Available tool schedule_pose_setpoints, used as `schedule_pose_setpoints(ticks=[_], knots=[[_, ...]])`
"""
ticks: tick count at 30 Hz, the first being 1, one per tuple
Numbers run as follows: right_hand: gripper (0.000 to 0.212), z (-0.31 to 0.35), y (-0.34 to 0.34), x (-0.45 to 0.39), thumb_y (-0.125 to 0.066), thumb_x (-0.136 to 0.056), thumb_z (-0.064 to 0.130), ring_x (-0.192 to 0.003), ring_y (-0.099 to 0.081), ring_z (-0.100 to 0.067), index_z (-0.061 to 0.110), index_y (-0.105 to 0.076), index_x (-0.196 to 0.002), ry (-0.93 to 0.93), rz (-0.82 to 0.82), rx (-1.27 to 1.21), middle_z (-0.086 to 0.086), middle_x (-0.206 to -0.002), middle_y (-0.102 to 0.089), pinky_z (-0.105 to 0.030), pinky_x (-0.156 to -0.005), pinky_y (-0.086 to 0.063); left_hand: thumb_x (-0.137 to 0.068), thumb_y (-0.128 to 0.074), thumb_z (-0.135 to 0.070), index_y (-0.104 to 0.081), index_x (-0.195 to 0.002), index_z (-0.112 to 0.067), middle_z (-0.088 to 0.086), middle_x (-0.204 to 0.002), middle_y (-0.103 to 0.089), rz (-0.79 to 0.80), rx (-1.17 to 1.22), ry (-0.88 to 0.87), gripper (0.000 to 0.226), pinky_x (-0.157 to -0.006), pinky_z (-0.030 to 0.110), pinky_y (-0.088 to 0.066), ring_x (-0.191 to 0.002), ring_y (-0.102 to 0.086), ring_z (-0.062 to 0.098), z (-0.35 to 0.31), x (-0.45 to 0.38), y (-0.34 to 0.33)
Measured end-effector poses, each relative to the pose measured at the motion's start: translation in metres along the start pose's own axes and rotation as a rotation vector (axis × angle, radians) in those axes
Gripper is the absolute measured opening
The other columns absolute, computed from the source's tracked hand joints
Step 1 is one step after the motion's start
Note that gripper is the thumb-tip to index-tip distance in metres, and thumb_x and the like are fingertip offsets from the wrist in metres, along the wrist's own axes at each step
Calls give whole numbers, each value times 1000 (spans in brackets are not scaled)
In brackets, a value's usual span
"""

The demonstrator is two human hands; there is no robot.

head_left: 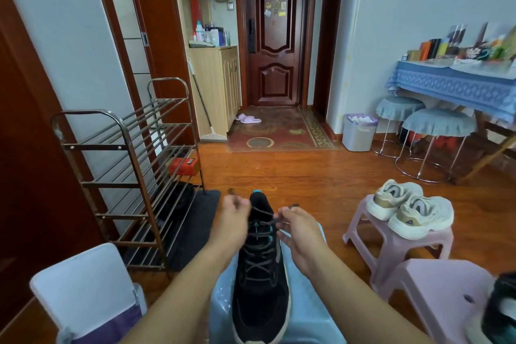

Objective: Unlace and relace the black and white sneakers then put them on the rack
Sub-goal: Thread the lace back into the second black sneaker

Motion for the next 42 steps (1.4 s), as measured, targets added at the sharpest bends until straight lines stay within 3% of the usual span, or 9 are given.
schedule_pose_setpoints(ticks=[5, 11, 16, 21, 27, 31, 35, 38, 42], knots=[[20, 29, -19, -2, -67, -95, 20, -93, -61, -8, 20, -75, -77, 599, 125, 615, 7, -94, -65, -24, -82, -46, -88, -45, -46, -54, -110, -42, -3, -105, -66, 441, -732, -290, 24, -85, 50, -50, -100, -63, 30, -27, -6, -16], [38, 41, -12, -15, -44, -105, 40, -73, -61, -13, 22, -68, -83, 553, 316, 1071, 2, -77, -70, -40, -74, -50, -107, -35, -51, -72, -102, -20, 4, -109, -73, 462, -523, -123, 48, -98, 46, -49, -100, -66, 22, -30, -7, 8], [32, 55, 4, -17, -50, -99, 42, -79, -61, -33, 18, -64, -84, 565, -74, 1612, -5, -79, -62, -35, -63, -43, -106, -52, -31, -77, -100, -18, -4, -81, -66, 395, -284, -72, 28, -79, 28, -48, -79, -61, 12, -23, -5, 7], [21, 52, -17, -11, -74, -84, 18, -76, -58, -11, 30, -76, -100, 265, 452, 1284, 5, -88, -69, -27, -68, -47, -88, -77, -6, -80, -89, -12, 2, -88, -77, 381, -172, -91, 7, -91, 28, -55, -90, -72, 16, -19, -5, 17], [16, 28, -16, -23, -79, -85, 22, -65, -55, 0, 30, -70, -74, 313, 364, 1009, 13, -71, -65, -17, -62, -43, -76, -80, 6, -69, -70, -14, -3, -68, -63, 264, -144, -135, 24, -73, 29, -49, -68, -57, 11, -20, -7, 25], [14, 25, -13, -24, -74, -88, 22, -70, -55, -9, 24, -69, -76, 231, 399, 926, 7, -77, -65, -26, -67, -45, -83, -69, -5, -50, -75, -17, -3, -73, -55, -145, -388, -374, 23, -60, 32, -42, -66, -49, 15, -21, -6, 10], [14, 35, -11, -23, -52, -104, 22, -71, -55, -14, 24, -66, -102, 127, 493, 749, 1, -83, -66, -26, -66, -48, -93, -68, -28, -50, -76, -25, -8, -76, -54, -163, -538, -527, 25, -61, 34, -45, -73, -52, 14, -16, -8, 8], [17, 43, -11, -27, -54, -104, 20, -69, -56, -13, 19, -70, -99, 289, 514, 879, 1, -81, -67, -29, -66, -49, -98, -58, -44, -53, -71, -26, -7, -69, -54, -89, -832, -532, 33, -59, 39, -50, -67, -55, 14, -22, -8, 14], [11, 58, -6, -42, -63, -93, 11, -73, -62, -24, 17, -70, -86, 950, 396, 1573, -1, -81, -67, -36, -63, -48, -99, -60, -44, -41, -56, -22, -9, -51, -38, 248, -744, -253, 52, -53, 33, -31, -48, -38, 15, -35, -9, 34]])
Point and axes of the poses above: each hand's wrist, its own x-axis away from the middle knuckle, its own y-axis out of the back of the hand, z = x × y, the point moved 2 cm from there along -x, towards the middle knuckle
